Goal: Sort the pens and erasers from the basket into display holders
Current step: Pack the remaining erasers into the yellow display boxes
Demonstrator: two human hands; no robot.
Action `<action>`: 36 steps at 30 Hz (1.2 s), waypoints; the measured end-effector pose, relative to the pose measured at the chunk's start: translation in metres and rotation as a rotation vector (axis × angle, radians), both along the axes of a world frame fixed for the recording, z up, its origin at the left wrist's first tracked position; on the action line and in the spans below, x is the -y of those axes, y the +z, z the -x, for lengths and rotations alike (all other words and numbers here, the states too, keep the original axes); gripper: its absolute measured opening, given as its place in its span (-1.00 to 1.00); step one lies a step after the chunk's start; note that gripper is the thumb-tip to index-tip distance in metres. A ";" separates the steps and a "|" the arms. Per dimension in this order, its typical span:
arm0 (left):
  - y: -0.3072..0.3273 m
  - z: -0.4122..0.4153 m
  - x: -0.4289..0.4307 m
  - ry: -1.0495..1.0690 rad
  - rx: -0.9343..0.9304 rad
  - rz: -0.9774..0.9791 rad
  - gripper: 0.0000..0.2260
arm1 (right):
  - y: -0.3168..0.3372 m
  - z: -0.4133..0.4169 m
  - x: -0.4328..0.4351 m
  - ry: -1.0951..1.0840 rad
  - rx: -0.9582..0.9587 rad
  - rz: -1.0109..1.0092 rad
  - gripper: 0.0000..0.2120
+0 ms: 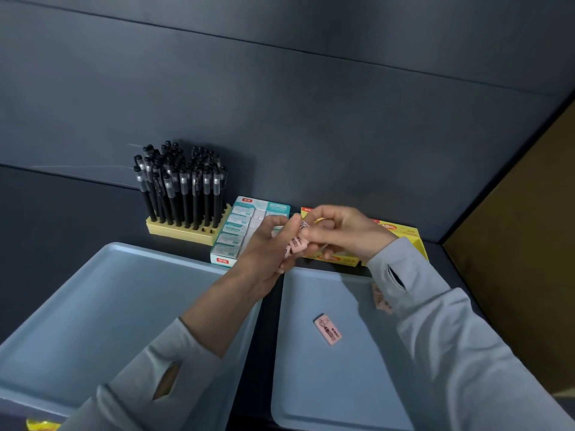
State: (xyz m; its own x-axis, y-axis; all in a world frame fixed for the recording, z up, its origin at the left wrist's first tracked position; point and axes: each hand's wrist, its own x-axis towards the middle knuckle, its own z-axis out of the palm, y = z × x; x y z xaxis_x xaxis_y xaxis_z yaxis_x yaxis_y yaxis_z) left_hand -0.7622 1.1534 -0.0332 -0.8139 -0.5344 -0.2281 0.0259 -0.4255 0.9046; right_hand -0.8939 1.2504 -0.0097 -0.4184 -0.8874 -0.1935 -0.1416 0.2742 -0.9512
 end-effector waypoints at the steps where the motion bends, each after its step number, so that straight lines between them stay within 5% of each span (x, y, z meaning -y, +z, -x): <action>1: 0.001 0.003 -0.001 0.013 0.011 0.029 -0.80 | 0.000 0.000 -0.001 0.018 -0.019 0.005 -0.86; 14: 0.000 0.006 0.002 -0.018 0.097 -0.179 -0.81 | -0.036 0.048 -0.017 -0.486 0.116 0.223 -0.90; 21: -0.005 0.006 0.007 -0.022 0.052 -0.234 -0.83 | -0.046 0.058 -0.017 -0.528 -0.115 0.166 -0.79; 27: -0.006 0.003 0.007 -0.033 0.058 -0.210 -0.72 | -0.058 0.061 -0.005 -0.579 -0.564 -0.059 -0.85; 36: -0.013 0.001 0.004 -0.150 0.037 -0.103 -0.97 | -0.061 0.055 0.002 -0.444 -0.768 -0.148 -0.88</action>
